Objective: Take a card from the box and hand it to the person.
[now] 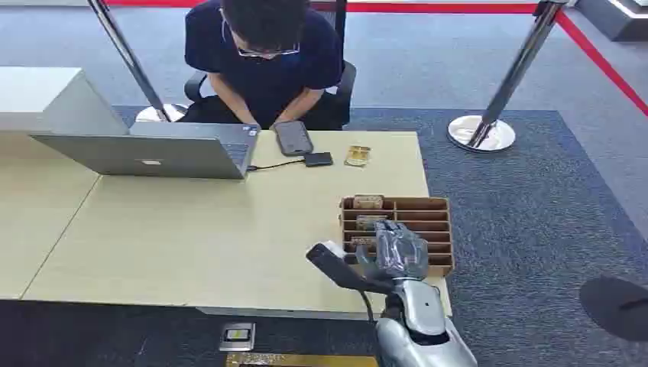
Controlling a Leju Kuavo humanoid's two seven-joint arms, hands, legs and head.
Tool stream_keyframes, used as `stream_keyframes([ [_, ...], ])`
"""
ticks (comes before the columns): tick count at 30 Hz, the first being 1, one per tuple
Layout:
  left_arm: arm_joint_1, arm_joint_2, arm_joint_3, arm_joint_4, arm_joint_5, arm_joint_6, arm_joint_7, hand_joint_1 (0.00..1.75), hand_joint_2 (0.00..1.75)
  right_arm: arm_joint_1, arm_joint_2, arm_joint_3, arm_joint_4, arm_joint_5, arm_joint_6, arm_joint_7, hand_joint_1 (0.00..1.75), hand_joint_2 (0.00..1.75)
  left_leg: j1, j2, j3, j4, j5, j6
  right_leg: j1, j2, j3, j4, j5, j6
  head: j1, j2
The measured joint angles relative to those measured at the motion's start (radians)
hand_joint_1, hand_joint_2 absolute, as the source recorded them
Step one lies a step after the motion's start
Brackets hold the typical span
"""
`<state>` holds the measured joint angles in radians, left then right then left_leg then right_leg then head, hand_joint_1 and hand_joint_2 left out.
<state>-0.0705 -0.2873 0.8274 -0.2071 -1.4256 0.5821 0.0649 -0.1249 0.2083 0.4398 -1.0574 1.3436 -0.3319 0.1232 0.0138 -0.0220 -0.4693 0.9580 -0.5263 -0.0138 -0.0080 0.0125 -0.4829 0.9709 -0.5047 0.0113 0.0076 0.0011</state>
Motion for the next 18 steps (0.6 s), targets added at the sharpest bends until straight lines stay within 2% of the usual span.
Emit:
stream_keyframes([
  [10,0.000,0.000,0.000,0.000,0.000,0.000,0.000,0.00,0.00,-0.004,0.008,0.000,0.010,0.011,-0.004,0.014,0.75,1.75,0.000,0.000,0.000,0.000,0.000,0.000,0.000,0.000,0.000,0.000,0.000,0.000,0.000,0.000],
  [18,0.000,0.000,-0.001,0.000,-0.003,-0.002,0.001,0.00,0.00,-0.003,0.010,0.001,0.011,0.039,-0.005,0.035,0.79,1.75,0.000,0.000,0.000,0.000,0.000,0.000,0.000,0.000,0.000,0.000,0.000,0.000,0.000,0.000],
])
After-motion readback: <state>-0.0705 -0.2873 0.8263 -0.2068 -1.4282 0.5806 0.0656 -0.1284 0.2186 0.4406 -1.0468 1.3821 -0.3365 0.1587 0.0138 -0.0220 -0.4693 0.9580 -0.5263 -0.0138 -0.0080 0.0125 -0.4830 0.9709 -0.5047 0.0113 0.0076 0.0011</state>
